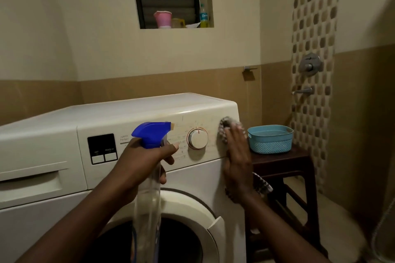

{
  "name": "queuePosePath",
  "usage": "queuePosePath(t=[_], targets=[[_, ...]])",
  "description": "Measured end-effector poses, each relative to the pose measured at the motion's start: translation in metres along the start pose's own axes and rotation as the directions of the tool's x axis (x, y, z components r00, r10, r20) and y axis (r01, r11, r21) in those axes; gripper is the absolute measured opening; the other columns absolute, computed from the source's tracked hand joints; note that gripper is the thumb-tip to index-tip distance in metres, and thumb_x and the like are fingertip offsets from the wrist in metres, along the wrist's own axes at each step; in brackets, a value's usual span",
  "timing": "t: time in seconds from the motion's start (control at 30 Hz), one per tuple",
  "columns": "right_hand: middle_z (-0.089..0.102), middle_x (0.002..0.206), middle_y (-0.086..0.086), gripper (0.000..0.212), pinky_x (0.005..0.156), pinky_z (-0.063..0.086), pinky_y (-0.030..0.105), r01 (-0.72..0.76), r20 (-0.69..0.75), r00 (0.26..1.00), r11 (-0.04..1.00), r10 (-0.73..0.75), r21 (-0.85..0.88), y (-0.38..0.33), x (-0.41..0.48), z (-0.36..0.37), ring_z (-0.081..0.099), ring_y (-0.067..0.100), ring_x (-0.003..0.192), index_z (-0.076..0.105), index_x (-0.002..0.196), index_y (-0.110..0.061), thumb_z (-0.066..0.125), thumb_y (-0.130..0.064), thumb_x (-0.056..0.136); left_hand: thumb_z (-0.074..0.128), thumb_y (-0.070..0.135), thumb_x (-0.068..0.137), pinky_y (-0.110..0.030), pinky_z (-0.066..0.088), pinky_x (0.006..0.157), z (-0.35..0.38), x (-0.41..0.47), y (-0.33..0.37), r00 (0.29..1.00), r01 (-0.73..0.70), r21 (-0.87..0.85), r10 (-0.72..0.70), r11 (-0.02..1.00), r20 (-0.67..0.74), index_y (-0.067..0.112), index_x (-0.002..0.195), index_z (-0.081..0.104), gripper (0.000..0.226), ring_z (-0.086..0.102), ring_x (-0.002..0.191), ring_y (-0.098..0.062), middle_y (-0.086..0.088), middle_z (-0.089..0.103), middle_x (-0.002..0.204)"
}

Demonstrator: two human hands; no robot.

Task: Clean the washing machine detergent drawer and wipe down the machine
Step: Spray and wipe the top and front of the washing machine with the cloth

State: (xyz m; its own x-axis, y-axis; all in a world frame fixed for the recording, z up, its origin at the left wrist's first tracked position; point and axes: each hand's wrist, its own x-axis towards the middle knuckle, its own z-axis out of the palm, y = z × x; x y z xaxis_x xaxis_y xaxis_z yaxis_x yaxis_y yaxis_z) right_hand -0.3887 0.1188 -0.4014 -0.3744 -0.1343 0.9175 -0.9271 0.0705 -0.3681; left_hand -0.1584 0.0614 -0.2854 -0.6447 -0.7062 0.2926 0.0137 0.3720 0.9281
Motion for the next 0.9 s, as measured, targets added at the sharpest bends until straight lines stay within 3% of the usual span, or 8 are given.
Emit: queuePosePath(t=[0.1, 0.3, 0.4, 0.5, 0.67, 0.73, 0.8, 0.9], targets=[[0.032, 0.155, 0.005, 0.068, 0.115, 0.032, 0.048, -0.17, -0.12, 0.978, 0.985, 0.173, 0.035, 0.002, 0.026, 0.0, 0.025, 0.021, 0.146, 0.034, 0.147, -0.01, 0.044, 0.015, 0.085, 0.069, 0.02, 0.087, -0.031, 0.052, 0.048, -0.004, 0.001, -0.004, 1.0, 0.021, 0.003, -0.021, 1.0, -0.007, 0.009, 0.113, 0.063, 0.029, 0.056, 0.045, -0.021, -0.018, 0.071, 0.088], [0.053, 0.142, 0.008, 0.048, 0.114, 0.036, 0.039, -0.113, -0.091, 0.988, 0.985, 0.126, 0.13, -0.039, 0.079, -0.005, 0.044, 0.017, 0.135, 0.053, 0.136, -0.007, 0.052, 0.003, 0.089, 0.068, 0.02, 0.088, -0.031, 0.053, 0.049, -0.008, 0.001, -0.012, 0.998, 0.053, -0.04, -0.054, 0.998, -0.032, 0.009, 0.114, 0.062, 0.029, 0.056, 0.048, -0.021, -0.019, 0.069, 0.087], [0.063, 0.128, 0.008, 0.038, 0.11, 0.04, 0.032, 0.057, 0.065, 0.995, 0.977, -0.071, 0.204, -0.088, 0.084, 0.005, 0.053, 0.013, 0.123, 0.063, 0.125, -0.009, 0.054, -0.004, 0.088, 0.069, 0.021, 0.087, -0.031, 0.051, 0.048, -0.015, 0.0, -0.013, 0.998, 0.036, -0.042, -0.038, 0.998, -0.046, 0.006, 0.106, 0.062, 0.026, 0.056, 0.048, -0.021, -0.019, 0.069, 0.087], [0.061, 0.13, 0.009, 0.041, 0.111, 0.036, 0.032, 0.259, 0.228, 0.928, 0.95, -0.294, 0.174, -0.107, 0.066, 0.013, 0.051, 0.02, 0.126, 0.064, 0.119, -0.009, 0.059, 0.001, 0.08, 0.07, 0.023, 0.086, -0.03, 0.049, 0.047, -0.024, -0.005, -0.014, 0.997, 0.038, -0.031, -0.04, 0.999, -0.059, 0.003, 0.101, 0.062, 0.027, 0.056, 0.049, -0.022, -0.017, 0.07, 0.086], [0.062, 0.125, 0.012, 0.024, 0.098, 0.045, 0.04, 0.508, 0.223, 0.837, 0.861, -0.499, 0.018, -0.077, 0.035, 0.005, 0.054, 0.027, 0.121, 0.071, 0.104, -0.007, 0.059, 0.001, 0.085, 0.07, 0.02, 0.086, -0.035, 0.052, 0.054, -0.041, -0.008, -0.022, 0.991, 0.076, -0.027, -0.079, 0.997, -0.107, 0.001, 0.099, 0.063, 0.024, 0.056, 0.052, -0.025, -0.02, 0.07, 0.087], [0.063, 0.123, 0.009, 0.026, 0.095, 0.046, 0.038, 0.362, 0.122, 0.925, 0.932, -0.359, 0.001, -0.068, 0.046, -0.001, 0.056, 0.026, 0.116, 0.071, 0.105, -0.009, 0.054, -0.005, 0.086, 0.07, 0.019, 0.086, -0.036, 0.052, 0.055, -0.046, -0.008, -0.025, 0.991, 0.071, -0.017, -0.073, 0.997, -0.115, 0.001, 0.1, 0.063, 0.025, 0.056, 0.053, -0.027, -0.019, 0.07, 0.085], [0.06, 0.125, 0.006, 0.031, 0.097, 0.045, 0.042, 0.077, -0.002, 0.997, 0.997, -0.077, 0.016, -0.051, 0.059, -0.007, 0.052, 0.024, 0.115, 0.066, 0.108, -0.011, 0.052, -0.006, 0.081, 0.07, 0.018, 0.086, -0.035, 0.051, 0.055, -0.051, -0.008, -0.03, 0.99, 0.076, -0.026, -0.079, 0.997, -0.118, 0.001, 0.102, 0.062, 0.025, 0.055, 0.052, -0.027, -0.02, 0.069, 0.085], [0.053, 0.128, 0.005, 0.035, 0.097, 0.045, 0.047, -0.173, -0.126, 0.976, 0.984, 0.177, 0.039, -0.028, 0.059, -0.007, 0.048, 0.025, 0.115, 0.06, 0.113, -0.011, 0.047, -0.005, 0.081, 0.07, 0.017, 0.086, -0.033, 0.051, 0.052, -0.059, -0.014, -0.036, 0.988, 0.095, -0.037, -0.099, 0.995, -0.121, 0.0, 0.103, 0.061, 0.026, 0.054, 0.048, -0.025, -0.021, 0.069, 0.084]])
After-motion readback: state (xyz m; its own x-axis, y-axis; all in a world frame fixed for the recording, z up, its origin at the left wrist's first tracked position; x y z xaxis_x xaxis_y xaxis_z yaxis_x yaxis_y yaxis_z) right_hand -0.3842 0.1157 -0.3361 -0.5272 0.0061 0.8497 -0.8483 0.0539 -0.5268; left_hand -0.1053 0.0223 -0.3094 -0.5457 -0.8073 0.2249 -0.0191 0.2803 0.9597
